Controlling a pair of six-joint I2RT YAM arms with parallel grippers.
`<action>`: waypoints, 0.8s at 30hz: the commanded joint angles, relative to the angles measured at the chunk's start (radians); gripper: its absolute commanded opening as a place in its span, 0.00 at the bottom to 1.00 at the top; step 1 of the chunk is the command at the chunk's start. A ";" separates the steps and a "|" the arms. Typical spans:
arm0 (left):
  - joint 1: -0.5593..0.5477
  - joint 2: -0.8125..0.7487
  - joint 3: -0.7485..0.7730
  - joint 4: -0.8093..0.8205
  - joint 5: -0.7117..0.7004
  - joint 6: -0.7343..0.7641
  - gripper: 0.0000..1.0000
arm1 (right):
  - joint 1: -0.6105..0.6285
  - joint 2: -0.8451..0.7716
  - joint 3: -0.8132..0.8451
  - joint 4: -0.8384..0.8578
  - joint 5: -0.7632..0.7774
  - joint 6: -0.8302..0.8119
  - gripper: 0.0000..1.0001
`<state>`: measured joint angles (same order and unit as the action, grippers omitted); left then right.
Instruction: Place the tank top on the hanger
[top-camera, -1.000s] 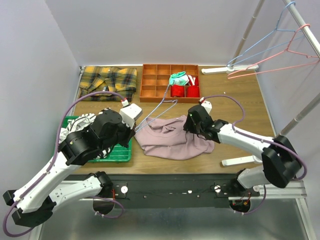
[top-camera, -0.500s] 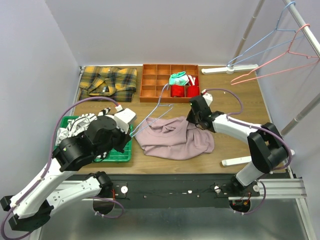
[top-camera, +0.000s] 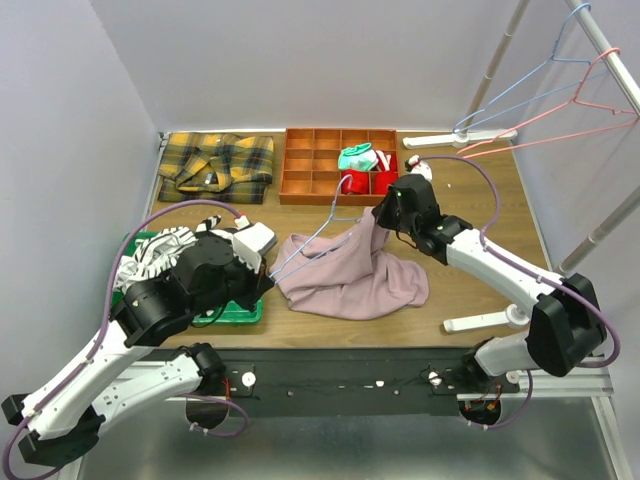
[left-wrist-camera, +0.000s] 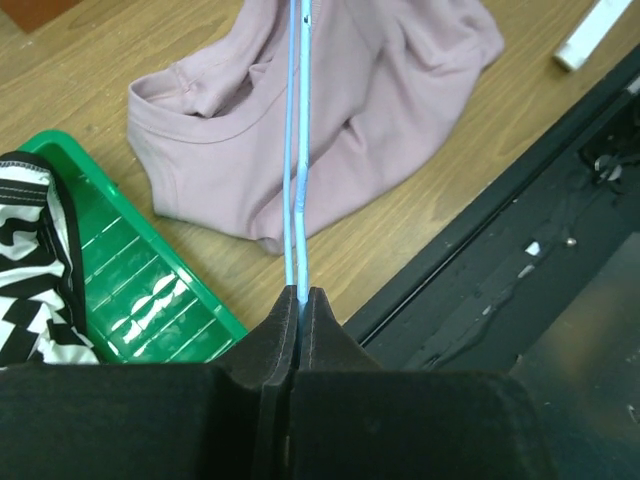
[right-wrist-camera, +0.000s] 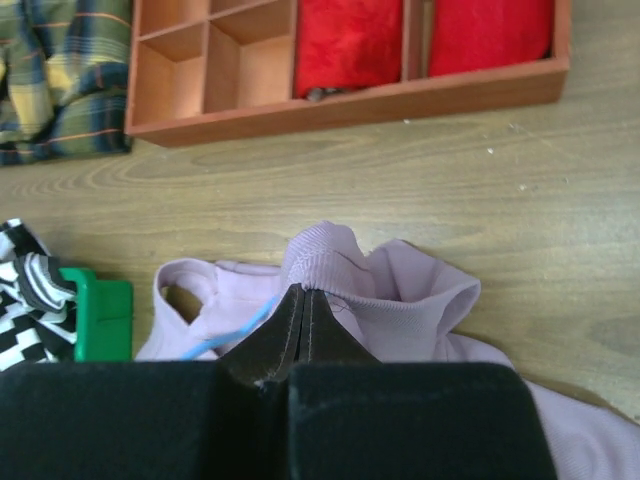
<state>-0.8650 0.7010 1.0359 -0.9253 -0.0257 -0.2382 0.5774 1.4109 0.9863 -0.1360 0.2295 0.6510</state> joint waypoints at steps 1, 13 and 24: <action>0.004 -0.049 0.044 0.010 0.064 -0.012 0.00 | -0.005 -0.010 0.067 -0.028 -0.044 -0.074 0.01; 0.004 -0.089 0.082 -0.049 0.112 -0.029 0.00 | -0.004 0.019 0.196 -0.070 -0.068 -0.123 0.01; 0.004 -0.112 0.041 0.065 0.169 -0.092 0.00 | -0.005 0.031 0.301 -0.122 -0.255 -0.224 0.01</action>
<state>-0.8639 0.6079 1.0981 -0.9413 0.0875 -0.2970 0.5758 1.4220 1.2255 -0.2253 0.1112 0.4915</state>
